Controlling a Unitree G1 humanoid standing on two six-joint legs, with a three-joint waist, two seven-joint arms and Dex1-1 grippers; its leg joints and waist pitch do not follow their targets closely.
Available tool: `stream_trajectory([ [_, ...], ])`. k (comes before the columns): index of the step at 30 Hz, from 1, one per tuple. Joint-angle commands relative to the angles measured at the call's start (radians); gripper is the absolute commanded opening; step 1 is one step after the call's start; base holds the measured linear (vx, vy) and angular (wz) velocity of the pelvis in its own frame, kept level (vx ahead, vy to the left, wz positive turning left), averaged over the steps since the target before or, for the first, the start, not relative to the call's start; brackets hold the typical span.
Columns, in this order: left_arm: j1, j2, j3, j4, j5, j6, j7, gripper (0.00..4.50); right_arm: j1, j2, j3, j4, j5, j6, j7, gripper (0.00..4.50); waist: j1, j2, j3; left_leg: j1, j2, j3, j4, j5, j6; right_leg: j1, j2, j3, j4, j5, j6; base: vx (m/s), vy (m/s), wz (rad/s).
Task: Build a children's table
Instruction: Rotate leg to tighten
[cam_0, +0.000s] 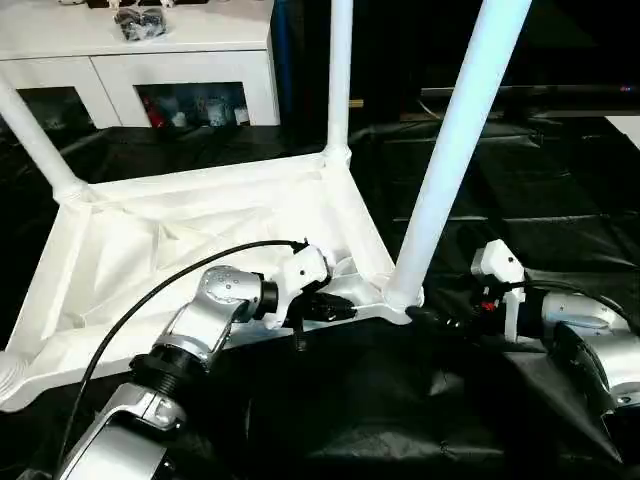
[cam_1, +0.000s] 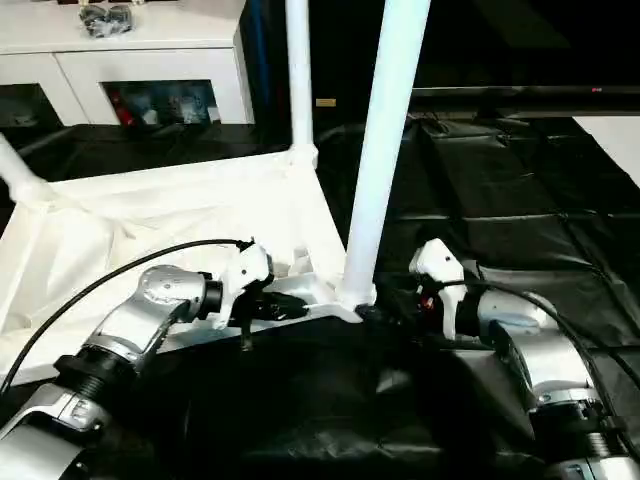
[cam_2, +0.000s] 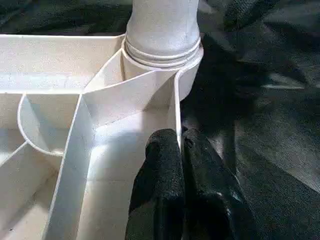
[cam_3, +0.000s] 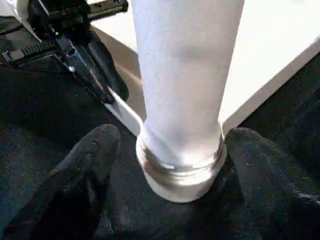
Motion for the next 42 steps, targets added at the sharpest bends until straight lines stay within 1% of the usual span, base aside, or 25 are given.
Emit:
stream_trajectory([
  [1, 0.005, 0.013, -0.023, -0.046, -0.005, -0.014, -0.049, 0.0, -0.027, 0.018, 0.021, -0.009, -0.021, -0.024, -0.007, 3.95, 0.001, -0.018, -0.062, 0.008, 0.036, -0.015, -0.06, -0.166, 0.087, 0.049, -0.057, 0.034, -0.076, -0.163, -0.248, 0.0, 0.0, 0.0],
  [4, 0.007, 0.021, -0.03, -0.049, 0.005, -0.018, -0.052, 0.0, -0.039, 0.03, 0.032, 0.003, -0.014, -0.018, -0.003, 3.95, 0.0, -0.018, -0.063, 0.01, 0.036, -0.015, -0.06, -0.166, 0.084, 0.048, -0.056, 0.034, -0.073, -0.16, -0.25, 0.0, 0.0, 0.0],
  [6, 0.007, 0.025, -0.034, -0.047, 0.01, -0.02, -0.051, 0.0, -0.047, 0.037, 0.04, 0.01, -0.011, -0.01, -0.001, 3.59, 0.003, -0.019, -0.062, 0.012, 0.037, -0.013, -0.06, -0.168, 0.08, 0.047, -0.056, 0.035, -0.074, -0.162, -0.249, 0.0, 0.0, 0.0],
  [8, 0.006, 0.028, -0.036, -0.046, 0.013, -0.02, -0.051, 0.0, -0.055, 0.046, 0.044, 0.018, -0.013, -0.012, -0.002, 3.59, 0.004, -0.019, -0.063, 0.009, 0.037, -0.015, -0.06, -0.159, 0.079, 0.049, -0.056, 0.035, -0.071, -0.147, -0.251, 0.0, 0.0, 0.0],
  [9, 0.006, 0.031, -0.037, -0.046, 0.013, -0.018, -0.053, 0.0, -0.06, 0.052, 0.047, 0.023, -0.013, -0.012, 0.0, 3.4, 0.003, -0.019, -0.063, 0.008, 0.036, -0.015, -0.06, -0.158, 0.079, 0.05, -0.056, 0.034, -0.07, -0.144, -0.251, 0.0, 0.0, 0.0],
  [10, 0.006, 0.031, -0.037, -0.046, 0.013, -0.018, -0.053, 0.0, -0.06, 0.052, 0.047, 0.023, -0.013, -0.012, 0.0, 3.4, 0.002, -0.019, -0.063, 0.008, 0.035, -0.014, -0.059, -0.158, 0.08, 0.05, -0.056, 0.034, -0.07, -0.14, -0.251, 0.0, 0.0, 0.0],
  [11, 0.007, 0.036, -0.039, -0.05, 0.012, -0.013, -0.057, 0.0, -0.071, 0.062, 0.061, 0.033, -0.014, -0.006, 0.013, 3.2, 0.001, -0.021, -0.064, 0.009, 0.035, -0.014, -0.059, -0.156, 0.081, 0.05, -0.056, 0.034, -0.069, -0.137, -0.252, 0.0, 0.0, 0.0],
  [13, 0.008, 0.037, -0.039, -0.052, 0.012, -0.012, -0.057, 0.0, -0.073, 0.063, 0.063, 0.036, -0.016, -0.005, 0.018, 3.13, 0.001, -0.02, -0.063, 0.008, 0.035, -0.014, -0.058, -0.157, 0.081, 0.05, -0.057, 0.034, -0.07, -0.145, -0.251, 0.0, 0.0, 0.0],
  [14, 0.008, 0.038, -0.04, -0.052, 0.013, -0.012, -0.057, 0.0, -0.074, 0.065, 0.065, 0.04, -0.019, -0.006, 0.019, 3.03, 0.002, -0.023, -0.063, 0.009, 0.035, -0.013, -0.058, -0.156, 0.081, 0.05, -0.057, 0.034, -0.07, -0.148, -0.249, 0.0, 0.0, 0.0],
  [15, 0.008, 0.038, -0.04, -0.052, 0.013, -0.012, -0.057, 0.0, -0.074, 0.065, 0.065, 0.04, -0.019, -0.006, 0.019, 3.03, 0.003, -0.022, -0.063, 0.009, 0.036, -0.014, -0.058, -0.154, 0.08, 0.05, -0.057, 0.035, -0.069, -0.147, -0.249, 0.0, 0.0, 0.0],
  [16, 0.009, 0.039, -0.04, -0.053, 0.013, -0.011, -0.056, 0.0, -0.075, 0.066, 0.067, 0.043, -0.018, -0.008, 0.019, 2.8, 0.003, -0.022, -0.064, 0.008, 0.035, -0.014, -0.058, -0.149, 0.081, 0.051, -0.057, 0.035, -0.069, -0.143, -0.249, 0.0, 0.0, 0.0],
  [19, 0.009, 0.041, -0.04, -0.055, 0.013, -0.01, -0.056, 0.0, -0.076, 0.068, 0.068, 0.047, -0.018, -0.009, 0.02, 2.63, 0.003, -0.022, -0.064, 0.008, 0.034, -0.014, -0.057, -0.146, 0.081, 0.051, -0.057, 0.035, -0.069, -0.144, -0.248, 0.0, 0.0, 0.0],
  [20, 0.01, 0.042, -0.041, -0.055, 0.013, -0.01, -0.055, 0.0, -0.077, 0.069, 0.069, 0.05, -0.015, -0.008, 0.023, 2.52, 0.003, -0.024, -0.063, 0.008, 0.034, -0.013, -0.057, -0.146, 0.081, 0.051, -0.057, 0.035, -0.069, -0.146, -0.248, 0.0, 0.0, 0.0],
  [21, 0.011, 0.044, -0.04, -0.055, 0.013, -0.01, -0.053, 0.0, -0.079, 0.069, 0.072, 0.052, -0.014, -0.003, 0.026, 2.52, 0.003, -0.022, -0.063, 0.008, 0.034, -0.014, -0.058, -0.148, 0.081, 0.05, -0.057, 0.035, -0.07, -0.152, -0.248, 0.0, 0.0, 0.0],
  [23, 0.013, 0.046, -0.039, -0.055, 0.013, -0.009, -0.051, 0.0, -0.079, 0.07, 0.078, 0.052, -0.014, 0.004, 0.031, 2.25, 0.003, -0.021, -0.063, 0.008, 0.035, -0.014, -0.058, -0.148, 0.079, 0.051, -0.056, 0.034, -0.069, -0.151, -0.245, 0.0, 0.0, 0.0],
  [25, 0.012, 0.047, -0.039, -0.054, 0.013, -0.008, -0.05, 0.0, -0.078, 0.072, 0.08, 0.053, -0.016, 0.005, 0.032, 2.21, 0.003, -0.021, -0.064, 0.009, 0.034, -0.014, -0.057, -0.146, 0.079, 0.05, -0.056, 0.034, -0.068, -0.144, -0.247, 0.0, 0.0, 0.0],
  [26, 0.012, 0.047, -0.039, -0.053, 0.013, -0.008, -0.049, 0.0, -0.078, 0.073, 0.08, 0.054, -0.017, 0.005, 0.031, 2.07, 0.003, -0.019, -0.063, 0.009, 0.035, -0.014, -0.058, -0.149, 0.078, 0.05, -0.056, 0.034, -0.069, -0.144, -0.248, 0.0, 0.0, 0.0],
  [27, 0.011, 0.047, -0.039, -0.051, 0.014, -0.008, -0.046, 0.0, -0.077, 0.073, 0.081, 0.053, -0.017, 0.006, 0.031, 2.07, 0.003, -0.017, -0.064, 0.009, 0.034, -0.014, -0.057, -0.149, 0.077, 0.051, -0.056, 0.034, -0.068, -0.142, -0.249, 0.0, 0.0, 0.0],
  [31, 0.008, 0.046, -0.036, -0.045, 0.016, -0.007, -0.035, 0.0, -0.074, 0.077, 0.084, 0.052, -0.018, 0.007, 0.027, 2.02, 0.003, -0.017, -0.065, 0.009, 0.034, -0.014, -0.056, -0.152, 0.076, 0.051, -0.055, 0.034, -0.068, -0.131, -0.252, 0.0, 0.0, 0.0],
  [34, -0.001, 0.023, -0.013, -0.028, 0.017, 0.015, 0.028, 0.0, -0.059, 0.113, 0.079, 0.065, -0.035, 0.003, -0.047, 2.0, 0.001, -0.017, -0.064, 0.009, 0.034, -0.014, -0.057, -0.16, 0.072, 0.051, -0.056, 0.034, -0.069, -0.141, -0.253, 0.0, 0.0, 0.0],
  [35, -0.007, 0.01, -0.005, -0.019, 0.02, 0.026, 0.059, 0.0, -0.055, 0.138, 0.073, 0.084, -0.051, 0.002, -0.104, 1.99, -0.002, -0.019, -0.06, 0.011, 0.033, -0.014, -0.06, -0.183, 0.06, 0.048, -0.057, 0.035, -0.075, -0.192, -0.243, 0.0, 0.0, 0.0],
  [36, -0.012, 0.001, -0.001, -0.012, 0.024, 0.033, 0.083, 0.0, -0.054, 0.156, 0.068, 0.101, -0.064, 0.0, -0.148, 1.99, -0.002, -0.019, -0.059, 0.012, 0.031, -0.014, -0.06, -0.193, 0.054, 0.047, -0.057, 0.034, -0.078, -0.218, -0.237, 0.0, 0.0, 0.0],
  [39, -0.031, -0.037, 0.005, 0.022, 0.049, 0.044, 0.174, 0.0, -0.058, 0.232, 0.047, 0.178, -0.116, -0.01, -0.331, 1.97, -0.01, -0.019, -0.054, 0.017, 0.029, -0.018, -0.068, -0.24, 0.019, 0.042, -0.058, 0.033, -0.091, -0.345, -0.193, 0.0, 0.0, 0.0],
  [40, -0.038, -0.053, 0.005, 0.033, 0.054, 0.05, 0.197, 0.0, -0.061, 0.259, 0.036, 0.201, -0.112, 0.004, -0.37, 1.97, -0.015, -0.014, -0.053, 0.015, 0.029, -0.021, -0.07, -0.257, 0.009, 0.042, -0.058, 0.033, -0.093, -0.372, -0.18, 0.0, 0.0, 0.0],
  [42, -0.055, -0.087, 0.009, 0.059, 0.06, 0.066, 0.25, 0.0, -0.072, 0.311, 0.017, 0.25, -0.108, 0.025, -0.453, 1.96, -0.025, -0.012, -0.053, 0.02, 0.028, -0.022, -0.074, -0.299, -0.005, 0.036, -0.055, 0.034, -0.098, -0.391, -0.171, 0.0, 0.0, 0.0],
])
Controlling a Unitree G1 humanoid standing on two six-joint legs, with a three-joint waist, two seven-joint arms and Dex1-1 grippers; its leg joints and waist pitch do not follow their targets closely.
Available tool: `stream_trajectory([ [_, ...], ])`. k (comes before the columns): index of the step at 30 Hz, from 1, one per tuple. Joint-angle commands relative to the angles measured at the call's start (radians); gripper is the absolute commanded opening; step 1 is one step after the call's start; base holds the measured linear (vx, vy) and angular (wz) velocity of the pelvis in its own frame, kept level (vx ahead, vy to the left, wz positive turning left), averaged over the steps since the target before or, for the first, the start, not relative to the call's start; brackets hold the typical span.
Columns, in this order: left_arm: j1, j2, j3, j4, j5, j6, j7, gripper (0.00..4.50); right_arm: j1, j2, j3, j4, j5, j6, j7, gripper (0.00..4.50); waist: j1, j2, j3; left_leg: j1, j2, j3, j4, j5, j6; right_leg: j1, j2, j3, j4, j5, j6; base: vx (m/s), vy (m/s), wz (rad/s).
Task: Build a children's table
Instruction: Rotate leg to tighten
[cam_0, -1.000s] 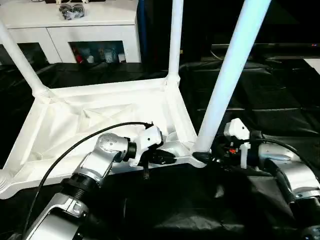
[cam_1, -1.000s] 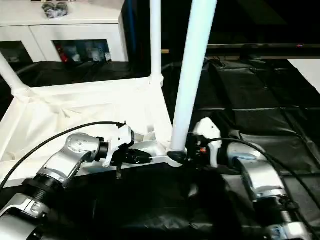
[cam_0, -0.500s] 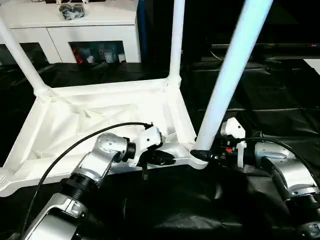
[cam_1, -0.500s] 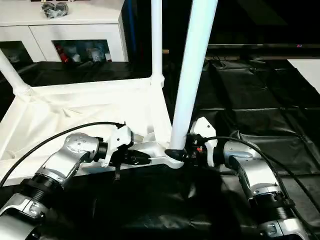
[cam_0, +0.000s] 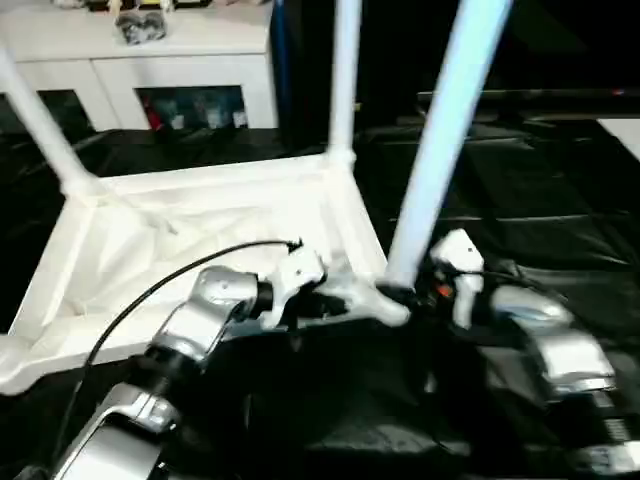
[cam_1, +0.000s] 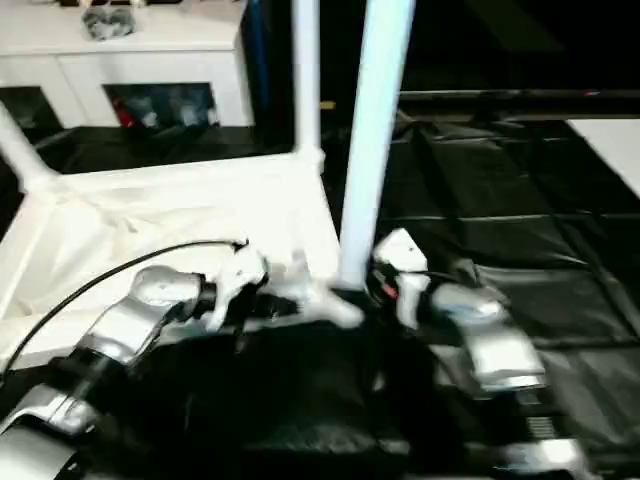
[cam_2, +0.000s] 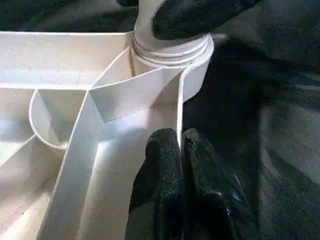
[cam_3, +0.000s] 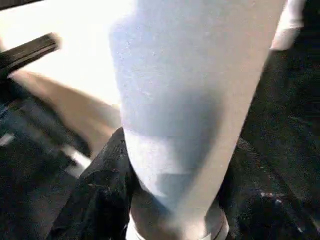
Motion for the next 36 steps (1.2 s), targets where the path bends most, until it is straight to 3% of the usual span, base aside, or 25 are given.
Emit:
stream_trajectory([
  [1, -0.025, -0.043, 0.002, 0.02, 0.01, 0.022, 0.076, 0.0, 0.013, 0.048, 0.017, 0.107, -0.019, 0.069, -0.091, 1.96, -0.003, -0.004, -0.049, 0.014, 0.029, -0.022, -0.077, -0.299, -0.005, 0.031, -0.054, 0.031, -0.1, -0.39, -0.173, 0.0, 0.0, 0.0],
  [2, -0.043, -0.073, 0.005, 0.044, 0.016, 0.033, 0.124, 0.0, -0.01, 0.096, 0.0, 0.158, -0.03, 0.079, -0.189, 1.96, -0.012, 0.003, -0.048, 0.014, 0.028, -0.026, -0.08, -0.326, -0.015, 0.03, -0.055, 0.03, -0.1, -0.4, -0.171, 0.0, 0.0, 0.0],
  [5, -0.069, -0.125, 0.022, 0.073, 0.0, 0.049, 0.177, 0.0, -0.07, 0.165, 0.006, 0.249, -0.076, 0.073, -0.334, 1.96, -0.027, -0.001, -0.049, 0.014, 0.022, -0.032, -0.081, -0.382, -0.03, 0.031, -0.056, 0.023, -0.11, -0.47, -0.147, 0.0, 0.0, 0.0],
  [8, -0.077, -0.133, 0.013, 0.078, 0.008, 0.039, 0.174, 0.0, -0.096, 0.195, 0.009, 0.273, -0.081, 0.048, -0.343, 1.96, -0.039, 0.001, -0.05, 0.013, 0.024, -0.036, -0.082, -0.403, -0.018, 0.03, -0.055, 0.022, -0.113, -0.454, -0.149, 0.0, 0.0, 0.0],
  [9, -0.079, -0.13, 0.008, 0.079, 0.013, 0.031, 0.166, 0.0, -0.102, 0.205, 0.004, 0.267, -0.068, 0.036, -0.323, 2.52, -0.039, 0.003, -0.051, 0.011, 0.024, -0.037, -0.083, -0.4, -0.015, 0.032, -0.056, 0.022, -0.112, -0.44, -0.152, 0.0, 0.0, 0.0],
  [11, -0.078, -0.125, 0.004, 0.078, 0.017, 0.014, 0.145, 0.0, -0.11, 0.214, 0.0, 0.255, -0.054, 0.023, -0.289, 2.68, -0.039, 0.003, -0.052, 0.009, 0.026, -0.036, -0.084, -0.386, -0.007, 0.033, -0.055, 0.023, -0.109, -0.384, -0.167, 0.0, 0.0, 0.0],
  [12, -0.073, -0.117, 0.003, 0.071, 0.014, 0.005, 0.123, 0.0, -0.11, 0.207, 0.002, 0.24, -0.048, 0.021, -0.257, 2.68, -0.037, 0.002, -0.053, 0.01, 0.025, -0.035, -0.083, -0.383, -0.002, 0.034, -0.054, 0.024, -0.109, -0.363, -0.178, 0.0, 0.0, 0.0],
  [13, -0.07, -0.112, 0.002, 0.067, 0.011, 0.0, 0.11, 0.0, -0.11, 0.201, 0.005, 0.231, -0.046, 0.02, -0.237, 2.74, -0.037, -0.012, -0.055, 0.006, 0.026, -0.032, -0.082, -0.361, 0.008, 0.037, -0.055, 0.026, -0.107, -0.331, -0.19, 0.0, 0.0, 0.0],
  [14, -0.062, -0.1, 0.001, 0.056, 0.004, -0.007, 0.084, 0.0, -0.108, 0.178, 0.012, 0.216, -0.046, 0.019, -0.201, 2.93, -0.032, -0.004, -0.056, 0.005, 0.027, -0.032, -0.082, -0.339, 0.016, 0.04, -0.056, 0.026, -0.101, -0.31, -0.2, 0.0, 0.0, 0.0],
  [18, -0.035, -0.058, -0.006, 0.021, -0.013, -0.027, 0.008, 0.0, -0.099, 0.093, 0.044, 0.184, -0.065, 0.008, -0.108, 3.1, -0.026, -0.004, -0.062, 0.005, 0.03, -0.028, -0.076, -0.279, 0.034, 0.043, -0.057, 0.027, -0.093, -0.217, -0.231, 0.0, 0.0, 0.0],
  [20, -0.01, -0.025, -0.011, -0.014, -0.038, -0.033, -0.068, 0.0, -0.074, 0.023, 0.063, 0.136, -0.048, 0.009, 0.022, 3.31, -0.02, -0.003, -0.066, -0.002, 0.03, -0.025, -0.069, -0.201, 0.062, 0.053, -0.056, 0.027, -0.078, -0.092, -0.266, 0.0, 0.0, 0.0],
  [22, -0.001, -0.012, -0.013, -0.027, -0.049, -0.037, -0.103, 0.0, -0.059, -0.006, 0.073, 0.107, -0.038, 0.01, 0.089, 3.31, -0.01, -0.002, -0.068, 0.001, 0.033, -0.022, -0.064, -0.163, 0.088, 0.052, -0.055, 0.027, -0.07, -0.017, -0.284, 0.025, -0.005, 0.0],
  [23, 0.005, -0.003, -0.015, -0.034, -0.053, -0.035, -0.121, 0.0, -0.046, -0.027, 0.082, 0.085, -0.031, 0.006, 0.136, 3.31, -0.004, 0.007, -0.068, 0.004, 0.036, -0.021, -0.065, -0.155, 0.095, 0.051, -0.053, 0.025, -0.069, 0.01, -0.293, 0.0, 0.0, 0.0],
  [24, 0.012, 0.015, -0.018, -0.04, -0.055, -0.041, -0.155, 0.0, -0.025, -0.064, 0.089, 0.047, -0.013, -0.001, 0.219, 3.31, 0.003, 0.005, -0.07, 0.005, 0.037, -0.02, -0.063, -0.146, 0.1, 0.053, -0.053, 0.024, -0.065, 0.035, -0.301, 0.0, 0.0, 0.0],
  [28, 0.024, 0.048, -0.029, -0.053, -0.063, -0.059, -0.222, 0.0, 0.002, -0.122, 0.1, -0.011, 0.035, 0.004, 0.346, 3.31, 0.016, 0.005, -0.064, 0.005, 0.04, -0.019, -0.066, -0.175, 0.102, 0.053, -0.055, 0.023, -0.07, -0.02, -0.3, 0.0, 0.0, 0.0],
  [30, 0.033, 0.09, -0.041, -0.076, -0.083, -0.056, -0.307, 0.0, 0.023, -0.176, 0.123, -0.054, 0.06, 0.001, 0.447, 3.31, 0.022, 0.004, -0.059, 0.011, 0.042, -0.018, -0.072, -0.234, 0.074, 0.047, -0.055, 0.025, -0.08, -0.139, -0.278, 0.0, 0.0, 0.0],
  [32, 0.033, 0.104, -0.044, -0.08, -0.085, -0.056, -0.328, 0.0, 0.029, -0.19, 0.128, -0.068, 0.066, 0.009, 0.475, 3.31, 0.021, 0.005, -0.055, 0.009, 0.042, -0.018, -0.076, -0.256, 0.059, 0.046, -0.057, 0.026, -0.084, -0.195, -0.265, 0.0, 0.0, 0.0],
  [33, 0.033, 0.104, -0.044, -0.08, -0.085, -0.056, -0.328, 0.0, 0.029, -0.19, 0.128, -0.068, 0.066, 0.009, 0.475, 3.06, 0.021, 0.004, -0.056, 0.011, 0.042, -0.018, -0.076, -0.258, 0.056, 0.045, -0.057, 0.027, -0.086, -0.205, -0.261, 0.0, 0.0, 0.0],
  [36, 0.028, 0.127, -0.041, -0.076, -0.085, -0.058, -0.363, 0.0, 0.036, -0.204, 0.134, -0.092, 0.075, 0.026, 0.521, 2.97, 0.022, 0.003, -0.056, 0.013, 0.041, -0.017, -0.075, -0.25, 0.047, 0.041, -0.057, 0.03, -0.088, -0.233, -0.25, 0.0, 0.0, 0.0],
])
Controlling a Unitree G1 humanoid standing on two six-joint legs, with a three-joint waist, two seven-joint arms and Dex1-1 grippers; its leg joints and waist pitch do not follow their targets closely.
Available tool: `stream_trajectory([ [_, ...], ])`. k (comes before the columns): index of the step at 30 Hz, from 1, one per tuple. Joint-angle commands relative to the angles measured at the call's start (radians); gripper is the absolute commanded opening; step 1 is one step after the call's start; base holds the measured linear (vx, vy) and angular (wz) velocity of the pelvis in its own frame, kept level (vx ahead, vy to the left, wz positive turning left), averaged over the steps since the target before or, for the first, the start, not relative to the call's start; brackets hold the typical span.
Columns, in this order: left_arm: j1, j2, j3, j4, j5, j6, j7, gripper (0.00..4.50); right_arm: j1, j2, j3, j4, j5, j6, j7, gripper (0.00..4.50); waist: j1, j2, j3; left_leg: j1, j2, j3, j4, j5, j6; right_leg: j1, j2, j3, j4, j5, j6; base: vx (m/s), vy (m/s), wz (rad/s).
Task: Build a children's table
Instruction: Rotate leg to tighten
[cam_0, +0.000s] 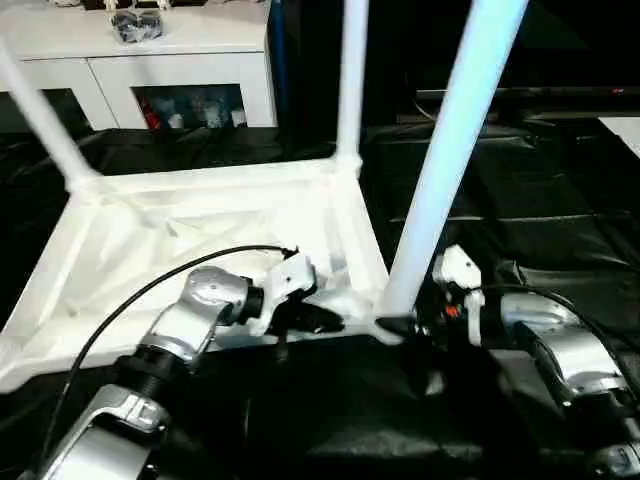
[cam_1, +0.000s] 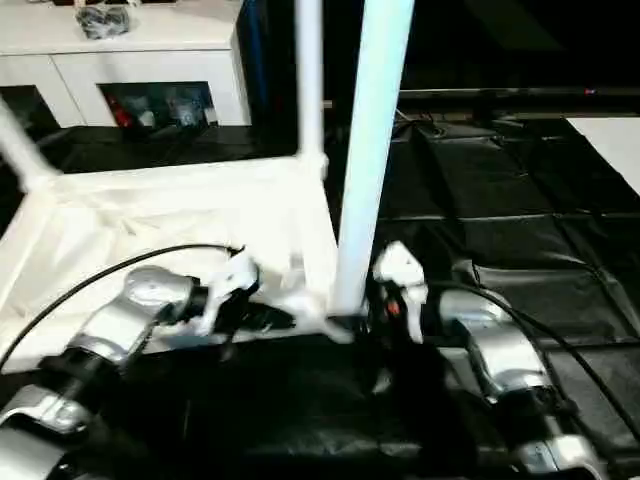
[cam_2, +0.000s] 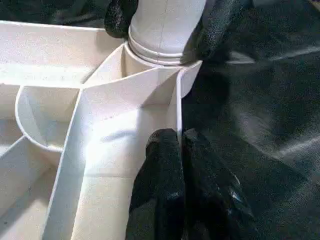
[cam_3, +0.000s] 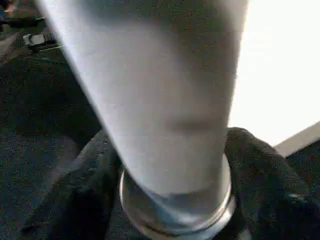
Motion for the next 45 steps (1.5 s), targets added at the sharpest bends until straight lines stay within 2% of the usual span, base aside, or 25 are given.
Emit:
stream_trajectory([
  [1, -0.013, 0.01, -0.011, -0.02, -0.013, -0.012, -0.029, 0.0, 0.011, -0.003, 0.027, -0.038, 0.015, 0.014, 0.051, 2.91, 0.0, -0.008, -0.057, 0.016, 0.04, -0.013, -0.071, -0.245, 0.046, 0.044, -0.058, 0.035, -0.074, -0.242, -0.242, 0.0, 0.0, 0.0],
  [2, -0.013, 0.013, -0.011, -0.02, -0.014, -0.012, -0.035, 0.0, 0.012, -0.006, 0.03, -0.042, 0.017, 0.017, 0.057, 2.67, 0.0, -0.008, -0.057, 0.014, 0.039, -0.013, -0.071, -0.24, 0.048, 0.044, -0.058, 0.035, -0.074, -0.239, -0.24, 0.0, 0.0, 0.0],
  [8, -0.011, 0.025, -0.01, -0.027, -0.023, -0.002, -0.06, 0.0, 0.021, -0.011, 0.042, -0.064, 0.025, 0.029, 0.071, 2.55, 0.001, -0.008, -0.064, 0.01, 0.038, -0.011, -0.064, -0.183, 0.066, 0.047, -0.057, 0.033, -0.063, -0.145, -0.259, 0.0, 0.0, 0.0],
  [9, -0.011, 0.025, -0.01, -0.027, -0.023, -0.002, -0.06, 0.0, 0.021, -0.011, 0.042, -0.065, 0.025, 0.029, 0.072, 2.55, 0.002, -0.003, -0.064, 0.01, 0.038, -0.012, -0.064, -0.18, 0.066, 0.048, -0.058, 0.033, -0.062, -0.14, -0.26, 0.0, 0.0, 0.0],
  [14, -0.008, 0.015, -0.002, -0.023, -0.015, -0.003, -0.043, 0.0, 0.033, -0.001, 0.037, -0.078, 0.024, 0.04, 0.055, 2.54, 0.002, -0.005, -0.063, 0.011, 0.038, -0.011, -0.064, -0.187, 0.065, 0.049, -0.057, 0.033, -0.064, -0.141, -0.262, 0.0, 0.0, 0.0],
  [16, -0.012, -0.008, 0.012, -0.006, 0.0, 0.002, 0.029, 0.0, 0.036, 0.039, 0.02, -0.056, 0.003, 0.024, -0.031, 2.54, 0.0, -0.003, -0.062, 0.011, 0.038, -0.011, -0.064, -0.194, 0.06, 0.046, -0.057, 0.033, -0.066, -0.152, -0.261, 0.0, 0.0, 0.0],
  [17, -0.021, -0.037, 0.03, 0.018, 0.012, 0.008, 0.109, 0.0, 0.024, 0.088, 0.002, -0.001, -0.033, 0.009, -0.15, 2.54, -0.005, -0.005, -0.061, 0.011, 0.035, -0.012, -0.065, -0.205, 0.045, 0.044, -0.058, 0.033, -0.067, -0.18, -0.256, 0.0, 0.0, 0.0],
  [18, -0.021, -0.037, 0.03, 0.018, 0.012, 0.008, 0.109, 0.0, 0.024, 0.088, 0.002, -0.001, -0.033, 0.009, -0.15, 2.54, -0.008, -0.006, -0.058, 0.011, 0.033, -0.012, -0.067, -0.221, 0.039, 0.044, -0.058, 0.032, -0.072, -0.21, -0.249, 0.0, 0.0, 0.0],
  [20, -0.034, -0.067, 0.037, 0.04, 0.025, 0.015, 0.181, 0.0, 0.004, 0.146, -0.019, 0.076, -0.081, -0.012, -0.303, 2.54, -0.016, -0.008, -0.054, 0.014, 0.031, -0.017, -0.073, -0.265, 0.012, 0.042, -0.06, 0.032, -0.082, -0.33, -0.211, 0.0, 0.0, 0.0],
  [21, -0.039, -0.077, 0.037, 0.046, 0.029, 0.024, 0.2, 0.0, -0.005, 0.166, -0.027, 0.102, -0.091, -0.008, -0.354, 2.54, -0.022, -0.008, -0.055, 0.012, 0.03, -0.019, -0.075, -0.272, 0.007, 0.044, -0.059, 0.031, -0.084, -0.352, -0.195, 0.0, 0.0, 0.0],
  [22, -0.043, -0.088, 0.036, 0.05, 0.034, 0.032, 0.22, 0.0, -0.014, 0.186, -0.038, 0.125, -0.097, -0.006, -0.403, 2.54, -0.022, -0.008, -0.055, 0.012, 0.03, -0.019, -0.075, -0.272, 0.007, 0.044, -0.059, 0.031, -0.084, -0.352, -0.195, 0.0, 0.0, 0.0],
  [23, -0.05, -0.104, 0.037, 0.057, 0.041, 0.046, 0.25, 0.0, -0.026, 0.213, -0.054, 0.153, -0.102, 0.0, -0.466, 2.54, -0.033, -0.007, -0.051, 0.015, 0.03, -0.019, -0.076, -0.299, 0.0, 0.036, -0.058, 0.032, -0.088, -0.383, -0.187, 0.0, 0.0, 0.0],
  [25, -0.06, -0.131, 0.04, 0.067, 0.048, 0.066, 0.295, 0.0, -0.046, 0.255, -0.082, 0.193, -0.1, 0.022, -0.561, 2.54, -0.04, -0.007, -0.053, 0.013, 0.028, -0.023, -0.078, -0.3, -0.007, 0.04, -0.059, 0.031, -0.089, -0.397, -0.178, 0.0, 0.0, 0.0],
  [26, -0.066, -0.146, 0.042, 0.073, 0.053, 0.076, 0.328, 0.0, -0.057, 0.275, -0.093, 0.211, -0.105, 0.028, -0.612, 2.54, -0.041, -0.008, -0.053, 0.012, 0.028, -0.021, -0.077, -0.297, -0.003, 0.038, -0.059, 0.032, -0.09, -0.386, -0.177, 0.0, 0.0, 0.0],
  [29, -0.085, -0.207, 0.057, 0.092, 0.069, 0.103, 0.445, 0.0, -0.104, 0.341, -0.122, 0.275, -0.126, 0.04, -0.768, 2.54, -0.047, -0.005, -0.056, 0.014, 0.026, -0.018, -0.073, -0.287, 0.001, 0.033, -0.058, 0.035, -0.088, -0.349, -0.196, 0.0, 0.0, 0.0],
  [30, -0.09, -0.226, 0.061, 0.1, 0.074, 0.106, 0.476, 0.0, -0.12, 0.364, -0.123, 0.294, -0.131, 0.038, -0.797, 2.54, -0.046, -0.007, -0.056, 0.016, 0.026, -0.019, -0.074, -0.285, 0.0, 0.036, -0.057, 0.033, -0.089, -0.346, -0.196, 0.0, 0.0, 0.0],
  [33, -0.092, -0.246, 0.054, 0.104, 0.079, 0.093, 0.481, 0.0, -0.137, 0.402, -0.121, 0.305, -0.113, 0.007, -0.779, 2.54, -0.047, -0.006, -0.058, 0.01, 0.026, -0.018, -0.073, -0.274, 0.014, 0.04, -0.057, 0.033, -0.088, -0.314, -0.196, 0.0, 0.0, 0.0],
  [35, -0.09, -0.242, 0.048, 0.1, 0.08, 0.085, 0.464, 0.0, -0.141, 0.411, -0.117, 0.3, -0.1, 0.007, -0.752, 3.1, -0.047, -0.007, -0.059, 0.008, 0.026, -0.018, -0.072, -0.265, 0.022, 0.041, -0.057, 0.033, -0.086, -0.292, -0.199, 0.0, 0.0, 0.0],
  [37, -0.084, -0.232, 0.04, 0.09, 0.079, 0.081, 0.445, 0.0, -0.142, 0.414, -0.123, 0.294, -0.079, 0.019, -0.728, 3.26, -0.047, -0.008, -0.058, 0.008, 0.027, -0.017, -0.072, -0.253, 0.035, 0.041, -0.057, 0.033, -0.084, -0.276, -0.206, 0.0, 0.0, 0.0],
  [41, -0.06, -0.193, 0.033, 0.057, 0.071, 0.067, 0.377, 0.0, -0.14, 0.369, -0.116, 0.285, -0.079, 0.014, -0.658, 3.58, -0.049, -0.009, -0.061, 0.007, 0.029, -0.017, -0.071, -0.239, 0.041, 0.044, -0.057, 0.033, -0.078, -0.231, -0.222, 0.0, 0.0, 0.0],
  [45, -0.033, -0.143, 0.022, 0.027, 0.052, 0.043, 0.278, 0.0, -0.108, 0.274, -0.083, 0.223, -0.072, -0.025, -0.482, 3.65, -0.043, -0.01, -0.068, 0.006, 0.029, -0.013, -0.062, -0.169, 0.072, 0.052, -0.057, 0.033, -0.065, -0.097, -0.261, 0.0, 0.0, 0.0],
])
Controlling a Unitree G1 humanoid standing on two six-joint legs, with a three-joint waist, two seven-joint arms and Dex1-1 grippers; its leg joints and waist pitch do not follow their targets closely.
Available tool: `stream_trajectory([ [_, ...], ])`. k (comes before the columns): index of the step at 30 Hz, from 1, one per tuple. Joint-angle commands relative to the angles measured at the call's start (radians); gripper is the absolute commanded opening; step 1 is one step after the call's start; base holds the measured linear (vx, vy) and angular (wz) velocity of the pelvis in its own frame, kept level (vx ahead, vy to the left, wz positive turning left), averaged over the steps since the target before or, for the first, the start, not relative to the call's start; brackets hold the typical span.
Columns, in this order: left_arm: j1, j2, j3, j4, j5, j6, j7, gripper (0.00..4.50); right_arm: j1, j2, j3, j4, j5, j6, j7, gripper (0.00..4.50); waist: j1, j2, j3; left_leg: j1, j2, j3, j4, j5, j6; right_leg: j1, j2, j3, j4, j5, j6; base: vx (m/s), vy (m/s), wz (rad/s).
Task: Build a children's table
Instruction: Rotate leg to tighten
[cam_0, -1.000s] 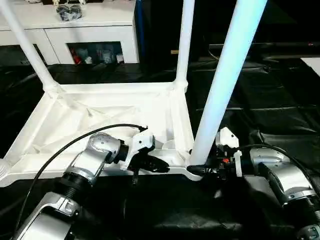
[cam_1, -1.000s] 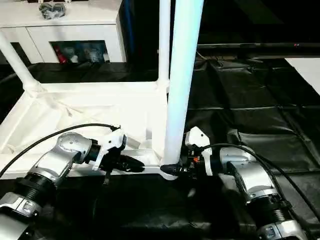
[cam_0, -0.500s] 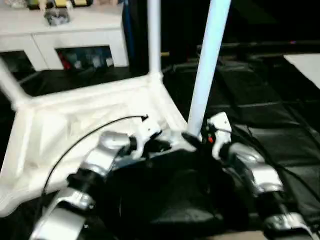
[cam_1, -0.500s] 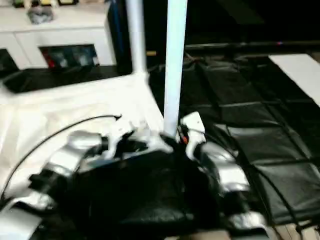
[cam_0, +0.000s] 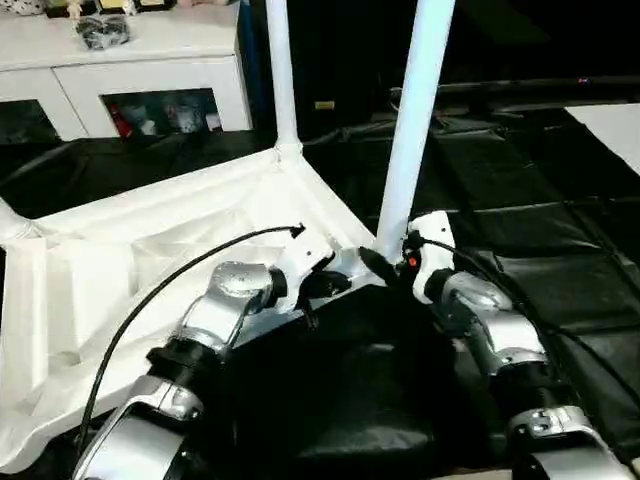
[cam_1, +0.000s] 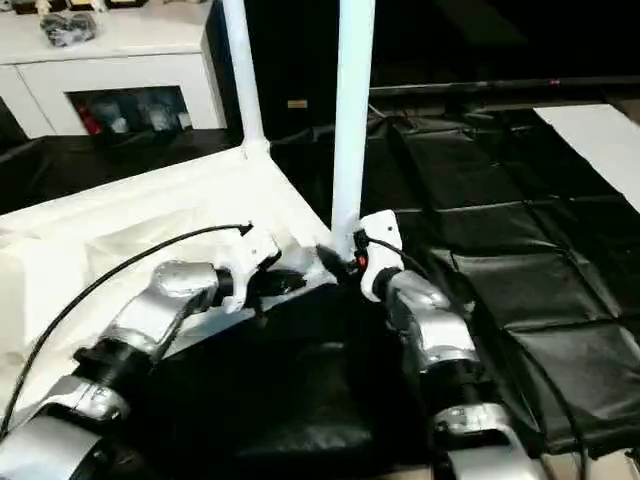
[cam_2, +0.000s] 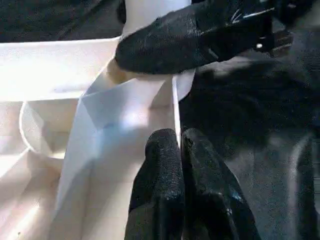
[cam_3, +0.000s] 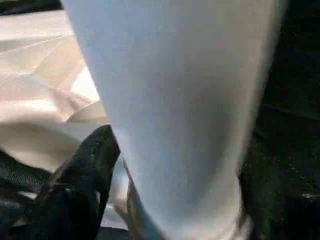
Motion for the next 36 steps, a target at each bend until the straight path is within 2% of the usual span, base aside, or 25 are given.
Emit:
stream_trajectory([
  [1, 0.014, 0.007, -0.044, -0.034, -0.014, -0.029, -0.091, 0.0, 0.037, -0.015, 0.051, -0.012, 0.009, 0.007, 0.106, 3.65, 0.008, -0.009, -0.067, 0.004, 0.029, -0.014, -0.06, -0.162, 0.079, 0.055, -0.056, 0.033, -0.06, -0.083, -0.266, 0.0, 0.0, 0.0],
  [2, 0.02, 0.02, -0.047, -0.045, -0.024, -0.032, -0.125, 0.0, 0.059, -0.055, 0.07, -0.055, 0.021, -0.002, 0.189, 3.65, 0.017, -0.01, -0.065, 0.005, 0.031, -0.011, -0.059, -0.157, 0.098, 0.054, -0.055, 0.033, -0.06, -0.072, -0.273, 0.0, 0.0, 0.0],
  [4, 0.025, 0.03, -0.049, -0.056, -0.031, -0.03, -0.151, 0.0, 0.075, -0.082, 0.083, -0.086, 0.025, -0.007, 0.247, 3.65, 0.029, -0.008, -0.065, 0.007, 0.036, -0.01, -0.06, -0.15, 0.101, 0.052, -0.055, 0.033, -0.057, -0.074, -0.273, 0.0, 0.0, 0.0],
  [6, 0.027, 0.039, -0.053, -0.062, -0.034, -0.034, -0.168, 0.0, 0.085, -0.1, 0.091, -0.106, 0.032, -0.004, 0.282, 3.65, 0.033, -0.007, -0.063, 0.009, 0.037, -0.01, -0.061, -0.17, 0.091, 0.051, -0.055, 0.032, -0.06, -0.105, -0.271, 0.0, 0.0, 0.0],
  [8, 0.032, 0.078, -0.071, -0.077, -0.038, -0.046, -0.247, 0.0, 0.12, -0.174, 0.118, -0.191, 0.07, 0.021, 0.435, 3.65, 0.04, -0.006, -0.058, 0.015, 0.041, -0.009, -0.066, -0.221, 0.074, 0.046, -0.055, 0.033, -0.067, -0.182, -0.257, 0.0, 0.0, 0.0],
  [9, 0.033, 0.091, -0.075, -0.081, -0.041, -0.046, -0.271, 0.0, 0.131, -0.2, 0.13, -0.215, 0.081, 0.032, 0.48, 3.65, 0.042, -0.008, -0.057, 0.014, 0.039, -0.01, -0.067, -0.233, 0.068, 0.049, -0.054, 0.033, -0.069, -0.205, -0.249, 0.0, 0.0, 0.0],
  [12, 0.038, 0.122, -0.084, -0.094, -0.052, -0.052, -0.33, 0.0, 0.15, -0.253, 0.149, -0.26, 0.109, 0.069, 0.571, 3.65, 0.049, -0.008, -0.057, 0.017, 0.039, -0.01, -0.068, -0.237, 0.062, 0.046, -0.054, 0.035, -0.071, -0.227, -0.239, 0.0, 0.0, 0.0],
  [15, 0.042, 0.154, -0.098, -0.109, -0.062, -0.046, -0.392, 0.0, 0.159, -0.28, 0.159, -0.282, 0.121, 0.091, 0.618, 3.65, 0.05, -0.009, -0.057, 0.013, 0.04, -0.01, -0.068, -0.225, 0.061, 0.045, -0.057, 0.035, -0.071, -0.238, -0.237, 0.0, 0.0, 0.0],
  [18, 0.042, 0.17, -0.096, -0.11, -0.059, -0.05, -0.413, 0.0, 0.161, -0.29, 0.157, -0.29, 0.123, 0.1, 0.639, 3.5, 0.049, -0.009, -0.059, 0.013, 0.04, -0.011, -0.067, -0.213, 0.059, 0.045, -0.057, 0.035, -0.068, -0.222, -0.239, 0.0, 0.0, 0.0],
  [19, 0.041, 0.175, -0.098, -0.111, -0.059, -0.048, -0.419, 0.0, 0.159, -0.292, 0.153, -0.291, 0.131, 0.11, 0.642, 3.4, 0.048, -0.016, -0.059, 0.012, 0.04, -0.01, -0.067, -0.208, 0.06, 0.045, -0.057, 0.035, -0.068, -0.217, -0.24, 0.0, 0.0, 0.0],
  [20, 0.042, 0.178, -0.1, -0.115, -0.062, -0.04, -0.423, 0.0, 0.157, -0.292, 0.153, -0.293, 0.133, 0.114, 0.643, 3.27, 0.05, -0.012, -0.06, 0.01, 0.04, -0.011, -0.066, -0.189, 0.062, 0.046, -0.057, 0.035, -0.064, -0.201, -0.245, 0.0, 0.0, 0.0],
  [26, 0.047, 0.18, -0.101, -0.122, -0.07, -0.031, -0.433, 0.0, 0.164, -0.298, 0.163, -0.325, 0.157, 0.166, 0.665, 2.82, 0.052, -0.012, -0.062, 0.01, 0.039, -0.01, -0.062, -0.162, 0.073, 0.048, -0.056, 0.034, -0.06, -0.155, -0.256, 0.0, 0.0, 0.0],
  [33, 0.054, 0.166, -0.092, -0.122, -0.069, -0.023, -0.399, 0.0, 0.187, -0.28, 0.163, -0.34, 0.154, 0.177, 0.635, 2.65, 0.053, -0.013, -0.061, 0.012, 0.039, -0.01, -0.063, -0.181, 0.061, 0.046, -0.057, 0.035, -0.064, -0.196, -0.245, 0.0, 0.0, 0.0],
  [34, 0.054, 0.163, -0.091, -0.122, -0.068, -0.019, -0.392, 0.0, 0.188, -0.278, 0.161, -0.341, 0.153, 0.181, 0.627, 2.65, 0.052, -0.02, -0.06, 0.011, 0.039, -0.009, -0.064, -0.184, 0.061, 0.046, -0.056, 0.035, -0.065, -0.201, -0.243, 0.0, 0.0, 0.0],
  [35, 0.05, 0.151, -0.084, -0.115, -0.062, -0.015, -0.361, 0.0, 0.187, -0.259, 0.149, -0.328, 0.149, 0.192, 0.584, 2.65, 0.052, -0.016, -0.059, 0.012, 0.039, -0.01, -0.064, -0.191, 0.058, 0.045, -0.058, 0.035, -0.066, -0.222, -0.24, 0.0, 0.0, 0.0],
  [36, 0.045, 0.134, -0.073, -0.105, -0.057, -0.007, -0.322, 0.0, 0.185, -0.239, 0.14, -0.313, 0.139, 0.194, 0.54, 2.65, 0.05, -0.017, -0.057, 0.012, 0.037, -0.01, -0.065, -0.198, 0.051, 0.044, -0.057, 0.035, -0.068, -0.243, -0.232, 0.0, 0.0, 0.0],
])
